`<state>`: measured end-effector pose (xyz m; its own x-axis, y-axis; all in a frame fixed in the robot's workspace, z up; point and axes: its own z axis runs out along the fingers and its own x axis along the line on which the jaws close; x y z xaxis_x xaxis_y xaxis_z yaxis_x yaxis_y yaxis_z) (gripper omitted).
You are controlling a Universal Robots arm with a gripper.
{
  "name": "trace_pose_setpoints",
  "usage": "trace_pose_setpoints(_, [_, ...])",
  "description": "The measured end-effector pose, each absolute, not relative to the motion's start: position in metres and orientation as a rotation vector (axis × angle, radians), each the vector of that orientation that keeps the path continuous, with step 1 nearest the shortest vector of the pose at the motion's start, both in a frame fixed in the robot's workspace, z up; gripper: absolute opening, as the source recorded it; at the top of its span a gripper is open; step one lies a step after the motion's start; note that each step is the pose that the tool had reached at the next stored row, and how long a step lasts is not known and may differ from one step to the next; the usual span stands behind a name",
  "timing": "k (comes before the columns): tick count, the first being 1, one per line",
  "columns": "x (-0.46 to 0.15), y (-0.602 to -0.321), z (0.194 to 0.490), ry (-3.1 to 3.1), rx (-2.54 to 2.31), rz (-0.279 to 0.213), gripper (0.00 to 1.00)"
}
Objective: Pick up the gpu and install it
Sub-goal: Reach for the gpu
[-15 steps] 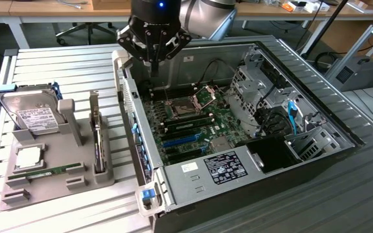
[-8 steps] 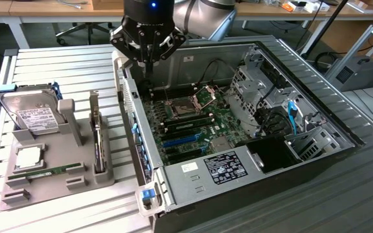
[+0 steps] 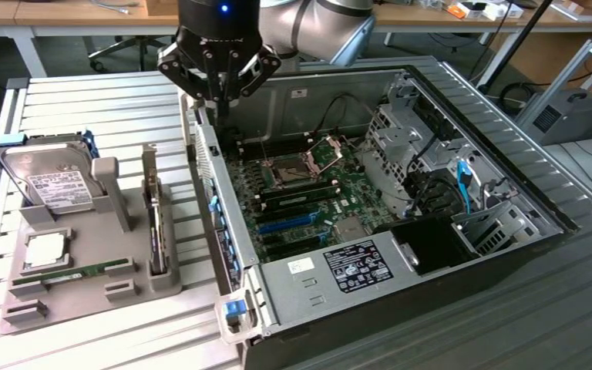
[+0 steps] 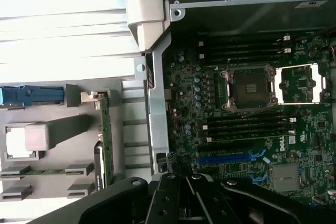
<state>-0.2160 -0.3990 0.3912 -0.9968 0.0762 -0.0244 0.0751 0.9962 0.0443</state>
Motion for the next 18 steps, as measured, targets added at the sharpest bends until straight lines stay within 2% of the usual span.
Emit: trace_pose_setpoints(18, [-0.244, -0.399, 0.39, 3.113, 0.118, 0.068, 0.11])
